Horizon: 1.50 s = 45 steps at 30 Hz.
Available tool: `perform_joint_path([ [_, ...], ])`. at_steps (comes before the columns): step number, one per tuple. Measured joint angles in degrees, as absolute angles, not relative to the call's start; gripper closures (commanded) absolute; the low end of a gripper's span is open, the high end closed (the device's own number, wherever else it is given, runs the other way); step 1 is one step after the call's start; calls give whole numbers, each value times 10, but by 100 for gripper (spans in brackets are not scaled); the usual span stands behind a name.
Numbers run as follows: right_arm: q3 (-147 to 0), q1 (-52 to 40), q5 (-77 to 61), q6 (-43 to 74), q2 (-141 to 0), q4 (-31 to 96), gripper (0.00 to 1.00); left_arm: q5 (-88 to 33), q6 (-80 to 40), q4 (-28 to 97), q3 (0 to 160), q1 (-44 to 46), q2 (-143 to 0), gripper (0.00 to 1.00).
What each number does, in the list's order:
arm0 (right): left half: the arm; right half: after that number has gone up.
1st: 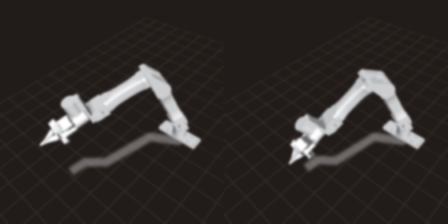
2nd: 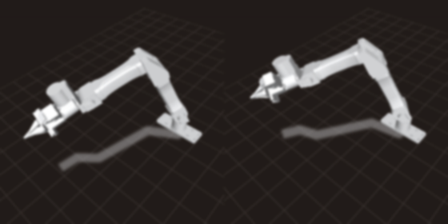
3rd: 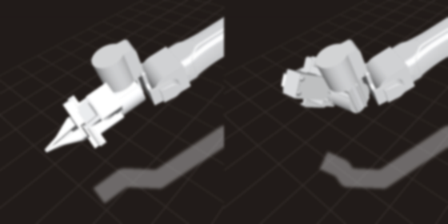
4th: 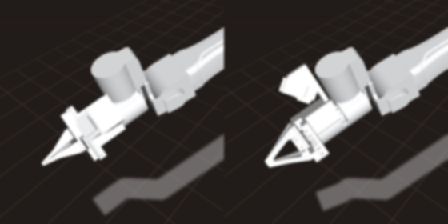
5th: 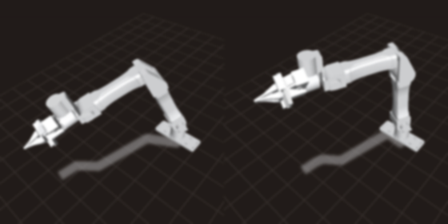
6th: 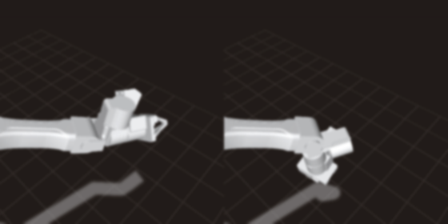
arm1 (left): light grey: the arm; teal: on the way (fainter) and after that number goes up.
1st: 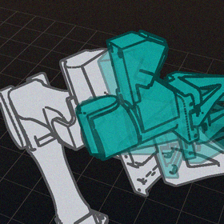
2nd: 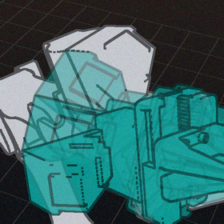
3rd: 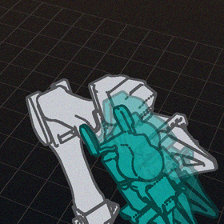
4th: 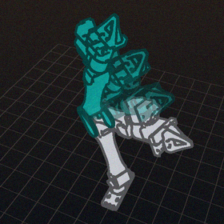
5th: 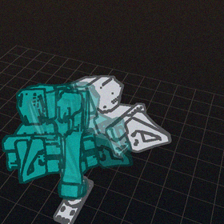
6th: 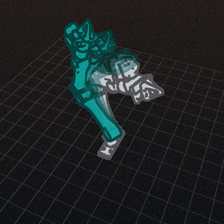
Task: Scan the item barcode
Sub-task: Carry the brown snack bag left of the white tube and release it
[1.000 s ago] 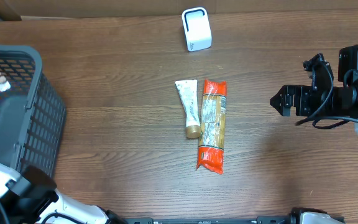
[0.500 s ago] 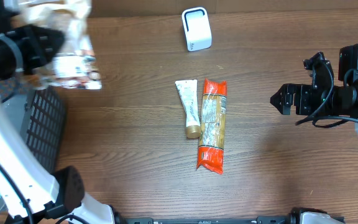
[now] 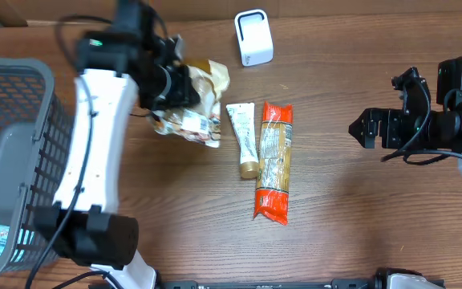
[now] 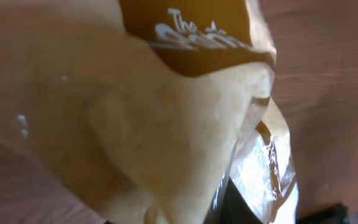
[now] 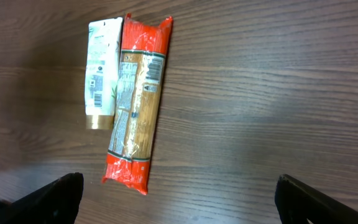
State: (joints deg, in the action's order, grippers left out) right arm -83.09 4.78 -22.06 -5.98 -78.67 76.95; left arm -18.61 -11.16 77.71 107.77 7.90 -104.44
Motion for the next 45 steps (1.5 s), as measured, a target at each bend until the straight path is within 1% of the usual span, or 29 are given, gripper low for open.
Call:
perform_joint_path([
  [4,-831,48,-221,-60,-787,769,0,-179,-149,635,931,103,-1048,85],
  [8,-831,48,-220,-60,-787,769,0,-186,-181,509,803,130,-1051,81],
  [10,-831,48,-221,-60,-787,769,0,-189,-191,477,763,142,-1051,72],
  [11,-831,48,-220,-60,-787,769,0,-190,-195,468,748,148,-1051,64],
  [13,-831,48,-220,-60,-787,769,0,-193,-201,457,727,156,-1051,41],
  [14,-831,48,-220,-60,-787,769,0,-194,-206,456,722,160,-1051,35],
  [17,-831,48,-221,-60,-787,769,0,-197,-210,453,718,161,-1051,23],
  [22,-831,48,-221,-60,-787,770,0,-201,-209,463,724,161,-1051,14],
  [24,-831,48,-221,-60,-787,770,0,-204,-203,496,745,161,-1051,10],
  [27,-831,48,-221,-60,-787,771,0,-205,-184,570,815,161,-1052,8],
  [32,-831,48,-221,-60,-787,772,0,-175,-157,714,1014,161,-1052,5],
  [34,-831,48,-221,-60,-787,771,0,-157,-148,761,1091,161,-1052,0],
  [37,-831,48,-221,-60,-787,771,0,-138,-132,821,1211,160,-1052,0],
  [42,-831,48,-220,-60,-787,771,0,-125,-115,893,1327,152,-1051,0],
  [45,-831,48,-221,-60,-787,772,0,-114,-118,937,1387,126,-1051,0],
])
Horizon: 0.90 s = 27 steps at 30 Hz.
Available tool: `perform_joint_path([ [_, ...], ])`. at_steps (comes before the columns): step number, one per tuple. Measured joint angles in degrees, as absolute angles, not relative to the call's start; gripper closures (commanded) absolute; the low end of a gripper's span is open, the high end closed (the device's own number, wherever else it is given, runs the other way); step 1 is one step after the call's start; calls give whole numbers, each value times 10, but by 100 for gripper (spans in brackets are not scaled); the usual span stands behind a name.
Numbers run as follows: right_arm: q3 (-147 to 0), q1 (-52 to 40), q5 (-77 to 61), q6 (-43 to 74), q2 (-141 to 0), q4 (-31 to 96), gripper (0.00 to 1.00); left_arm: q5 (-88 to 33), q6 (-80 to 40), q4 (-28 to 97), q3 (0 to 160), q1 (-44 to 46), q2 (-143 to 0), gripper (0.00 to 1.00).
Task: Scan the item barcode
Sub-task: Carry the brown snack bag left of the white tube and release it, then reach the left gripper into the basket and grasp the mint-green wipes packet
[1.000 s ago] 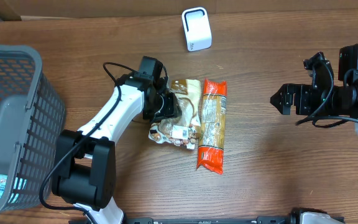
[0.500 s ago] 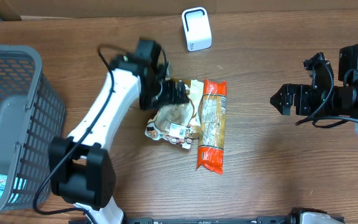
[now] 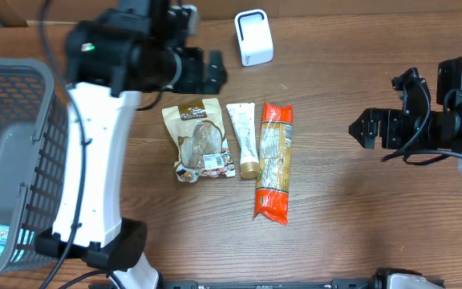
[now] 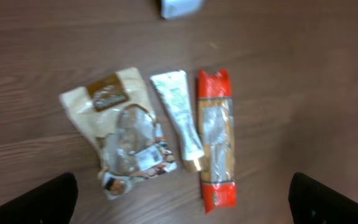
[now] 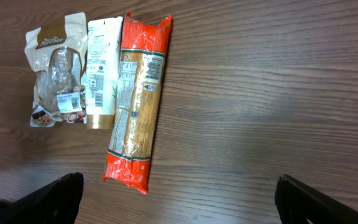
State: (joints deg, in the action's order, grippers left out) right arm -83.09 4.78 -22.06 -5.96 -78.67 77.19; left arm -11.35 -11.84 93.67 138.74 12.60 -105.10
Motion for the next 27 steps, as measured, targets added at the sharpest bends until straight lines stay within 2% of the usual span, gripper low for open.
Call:
perform_joint_path([
  [5,-831,48,-221,-60,-787,772,0,-101,-135,962,1440,-1,-1032,1],
  [13,-831,48,-221,-60,-787,772,0,-78,-167,965,1447,-297,-957,0],
  [17,-831,48,-221,-60,-787,772,0,-68,-176,965,1445,-409,-940,0],
  [22,-831,48,-222,-60,-787,772,0,-57,-183,960,1383,-498,-944,0],
  [27,-831,48,-223,-60,-787,772,0,-46,-187,904,1260,-551,-967,0],
])
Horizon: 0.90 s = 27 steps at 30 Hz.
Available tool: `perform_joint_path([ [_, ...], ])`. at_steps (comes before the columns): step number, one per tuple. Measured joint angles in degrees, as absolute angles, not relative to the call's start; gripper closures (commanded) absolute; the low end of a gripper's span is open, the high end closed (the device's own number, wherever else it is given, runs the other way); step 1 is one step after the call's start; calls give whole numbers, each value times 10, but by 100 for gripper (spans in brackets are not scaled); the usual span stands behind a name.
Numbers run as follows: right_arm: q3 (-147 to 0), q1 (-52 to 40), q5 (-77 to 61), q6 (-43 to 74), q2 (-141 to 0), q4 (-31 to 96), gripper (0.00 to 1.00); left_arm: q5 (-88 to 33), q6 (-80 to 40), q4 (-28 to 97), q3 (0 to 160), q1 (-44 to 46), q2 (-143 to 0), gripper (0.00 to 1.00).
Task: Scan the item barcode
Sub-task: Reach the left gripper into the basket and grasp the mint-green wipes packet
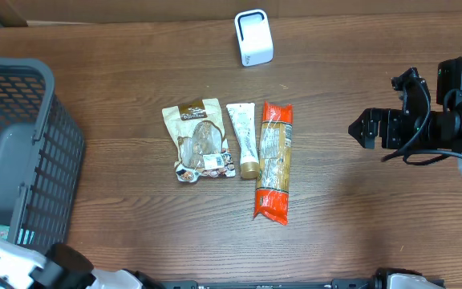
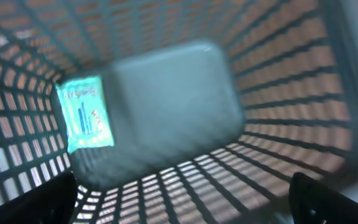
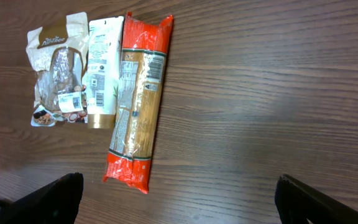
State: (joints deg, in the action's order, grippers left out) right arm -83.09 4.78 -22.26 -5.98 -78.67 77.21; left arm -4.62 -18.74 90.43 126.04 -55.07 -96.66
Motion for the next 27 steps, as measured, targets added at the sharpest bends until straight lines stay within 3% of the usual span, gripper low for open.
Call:
perform_joint_path([
  [12,-831,48,-223,-60,-787,772,0,-17,-214,717,965,-576,-975,1],
  [27,-831,48,-223,-60,-787,787,0,90,-180,511,782,-576,-975,0],
])
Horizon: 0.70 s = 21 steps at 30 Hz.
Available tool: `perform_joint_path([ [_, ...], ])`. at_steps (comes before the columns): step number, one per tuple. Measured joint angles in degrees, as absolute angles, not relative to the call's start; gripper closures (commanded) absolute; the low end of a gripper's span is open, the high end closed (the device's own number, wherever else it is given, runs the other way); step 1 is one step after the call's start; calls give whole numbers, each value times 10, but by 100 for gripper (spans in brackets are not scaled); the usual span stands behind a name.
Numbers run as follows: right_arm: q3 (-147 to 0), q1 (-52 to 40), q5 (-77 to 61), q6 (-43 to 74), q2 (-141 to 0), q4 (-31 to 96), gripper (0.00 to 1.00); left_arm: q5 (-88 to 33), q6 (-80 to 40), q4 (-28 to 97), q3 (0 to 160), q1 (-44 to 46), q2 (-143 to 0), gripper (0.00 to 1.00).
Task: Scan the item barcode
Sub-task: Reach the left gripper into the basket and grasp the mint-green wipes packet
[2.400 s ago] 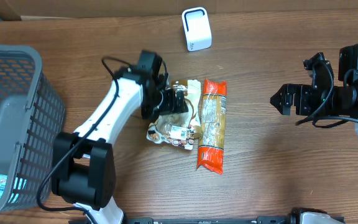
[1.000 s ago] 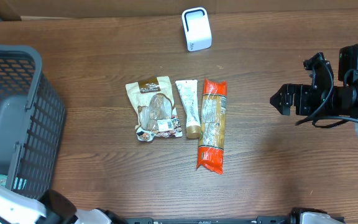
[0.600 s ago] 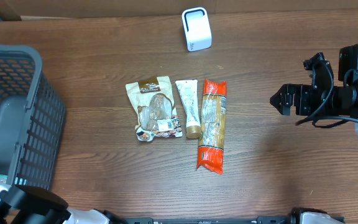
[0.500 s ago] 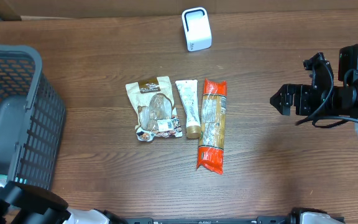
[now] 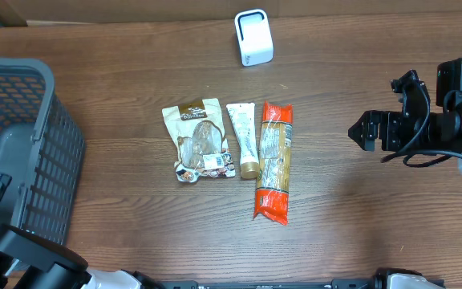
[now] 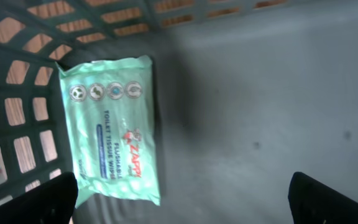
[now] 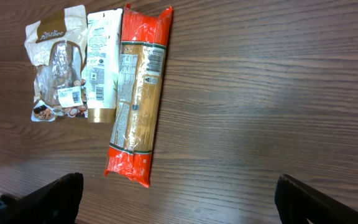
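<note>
Deep inside the grey basket [image 6: 260, 93], my left gripper [image 6: 182, 210] stands open with nothing between its fingers. A green pack of wipes [image 6: 112, 127] lies flat on the basket floor, just ahead and to the left of it. The white scanner [image 5: 253, 37] stands at the table's far edge. A brown pouch [image 5: 199, 151], a white tube [image 5: 245, 138] and a red pasta packet [image 5: 273, 160] lie side by side mid-table. My right gripper [image 5: 365, 128] hangs open to the right of them, holding nothing. Seen from its wrist, the right gripper [image 7: 180, 205] has the packet [image 7: 135, 93] ahead of it.
The basket [image 5: 14, 104] takes up the table's left end, its mesh walls close around my left gripper. A cardboard wall [image 5: 95, 10] runs along the back. Bare wood [image 5: 335, 201] lies between the packet and my right arm.
My left gripper was higher above the basket floor with the wipes pack small in view; now it is low inside, close to the pack. The right arm has barely shifted.
My left gripper first had the brown pouch at its fingers near the scanner. Then the pouch lay flat beside the tube, with the gripper open above the table. Then the gripper was over the basket, and now it is down inside it.
</note>
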State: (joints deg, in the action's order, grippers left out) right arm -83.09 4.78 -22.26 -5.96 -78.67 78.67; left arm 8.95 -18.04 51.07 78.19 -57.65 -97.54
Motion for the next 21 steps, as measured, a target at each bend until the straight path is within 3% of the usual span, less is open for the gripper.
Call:
perform_joint_path([
  [21,-831,48,-223,-60,-787,802,0,141,-196,396,659,-586,-975,0],
])
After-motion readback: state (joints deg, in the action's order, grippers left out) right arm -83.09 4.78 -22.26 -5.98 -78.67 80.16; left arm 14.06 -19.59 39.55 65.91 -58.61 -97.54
